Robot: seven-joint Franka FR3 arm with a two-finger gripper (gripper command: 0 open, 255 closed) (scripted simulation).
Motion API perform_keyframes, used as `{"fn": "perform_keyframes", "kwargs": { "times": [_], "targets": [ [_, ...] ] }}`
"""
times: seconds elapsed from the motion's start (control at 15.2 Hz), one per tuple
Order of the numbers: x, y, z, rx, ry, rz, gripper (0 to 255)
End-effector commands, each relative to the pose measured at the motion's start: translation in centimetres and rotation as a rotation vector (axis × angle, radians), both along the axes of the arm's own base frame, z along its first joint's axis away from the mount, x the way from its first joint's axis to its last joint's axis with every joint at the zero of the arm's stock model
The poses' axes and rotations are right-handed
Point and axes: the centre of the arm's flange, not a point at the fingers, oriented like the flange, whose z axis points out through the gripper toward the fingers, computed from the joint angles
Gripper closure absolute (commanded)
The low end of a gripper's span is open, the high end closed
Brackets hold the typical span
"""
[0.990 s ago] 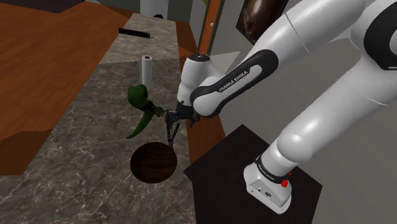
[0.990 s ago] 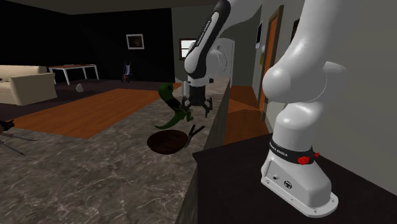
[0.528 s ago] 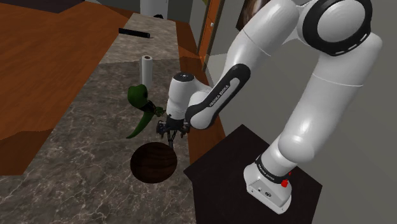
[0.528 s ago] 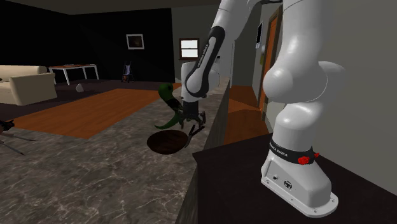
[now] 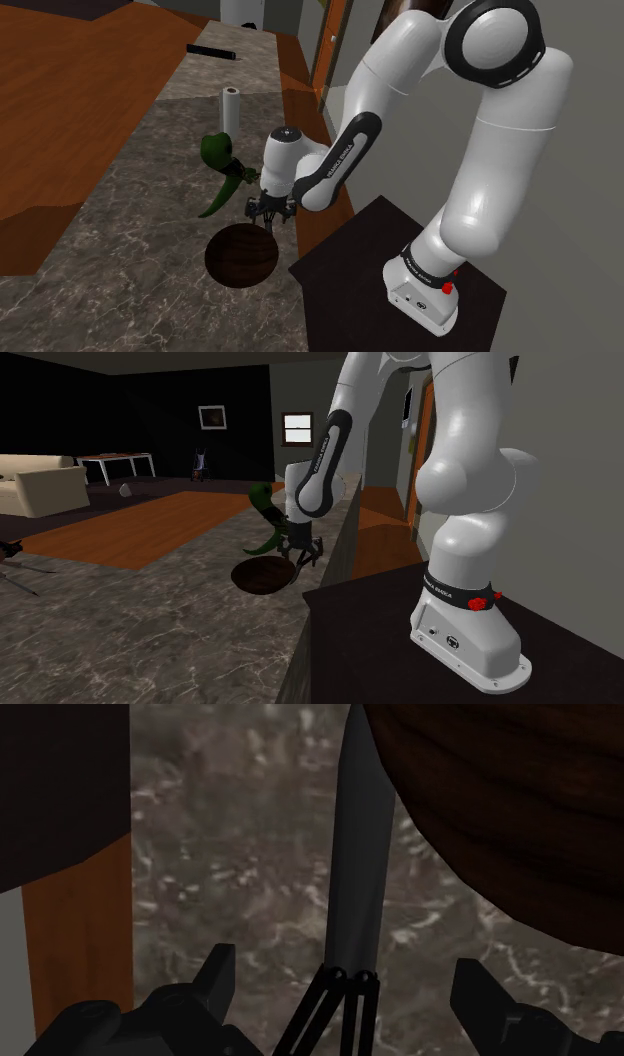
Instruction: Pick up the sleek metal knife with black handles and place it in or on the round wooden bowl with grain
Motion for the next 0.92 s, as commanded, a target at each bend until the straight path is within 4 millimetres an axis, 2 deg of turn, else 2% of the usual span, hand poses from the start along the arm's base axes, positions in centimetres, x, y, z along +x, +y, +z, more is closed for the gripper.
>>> {"fn": "perform_keyframes", "kwargs": {
  "times": [0.0, 0.26, 0.33, 0.86],
  "targets": [
    [-0.01, 0.00, -0.15, 0.000, 0.000, 0.000, 0],
    [-0.01, 0.00, -0.15, 0.000, 0.000, 0.000, 0],
    [-0.01, 0.00, -0.15, 0.000, 0.000, 0.000, 255],
    [0.03, -0.06, -0.15, 0.000, 0.000, 0.000, 255]
  ]
}}
